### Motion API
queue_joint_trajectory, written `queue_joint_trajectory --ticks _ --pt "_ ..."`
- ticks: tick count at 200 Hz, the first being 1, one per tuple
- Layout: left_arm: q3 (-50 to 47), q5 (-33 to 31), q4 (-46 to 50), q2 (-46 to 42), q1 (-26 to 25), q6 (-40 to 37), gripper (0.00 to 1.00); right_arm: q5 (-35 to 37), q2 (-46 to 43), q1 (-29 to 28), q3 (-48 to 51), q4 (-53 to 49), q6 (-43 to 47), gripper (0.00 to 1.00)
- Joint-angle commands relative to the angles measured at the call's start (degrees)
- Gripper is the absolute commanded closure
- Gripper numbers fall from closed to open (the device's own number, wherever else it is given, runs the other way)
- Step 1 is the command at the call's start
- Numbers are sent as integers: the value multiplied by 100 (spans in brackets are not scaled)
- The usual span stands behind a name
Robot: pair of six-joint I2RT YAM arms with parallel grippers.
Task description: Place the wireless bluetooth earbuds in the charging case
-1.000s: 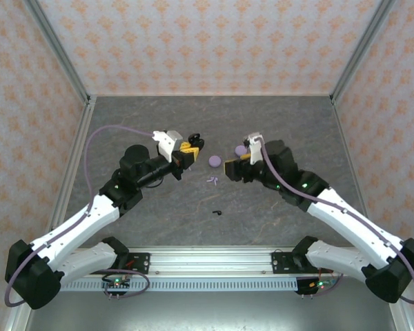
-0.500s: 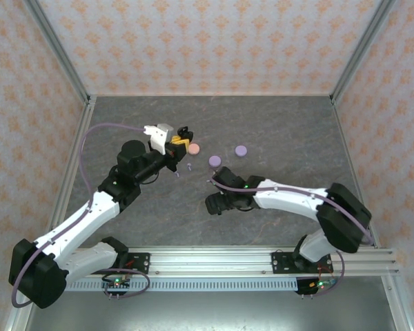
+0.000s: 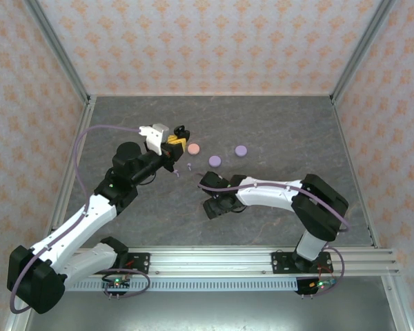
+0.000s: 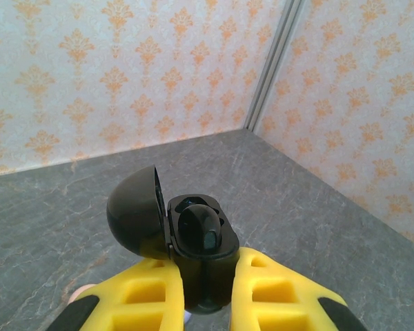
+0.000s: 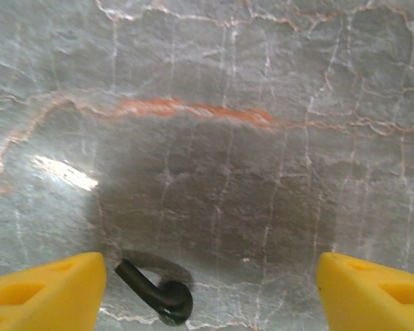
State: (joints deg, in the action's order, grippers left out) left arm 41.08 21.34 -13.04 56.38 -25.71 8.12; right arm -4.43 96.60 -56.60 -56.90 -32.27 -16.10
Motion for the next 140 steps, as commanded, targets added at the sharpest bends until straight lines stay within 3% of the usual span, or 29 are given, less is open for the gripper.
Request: queue_joint_trajectory --ticks 1,87,140 --pt "-26 -98 -32 -83 58 5 100 199 79 -35 -41 -428 -76 21" --pt "-48 -103 -15 -110 59 -2 100 198 -128 -32 118 -709 -200 24" --pt "-47 -85 -7 -134 70 6 100 238 -281 -29 -183 -313 -196 16"
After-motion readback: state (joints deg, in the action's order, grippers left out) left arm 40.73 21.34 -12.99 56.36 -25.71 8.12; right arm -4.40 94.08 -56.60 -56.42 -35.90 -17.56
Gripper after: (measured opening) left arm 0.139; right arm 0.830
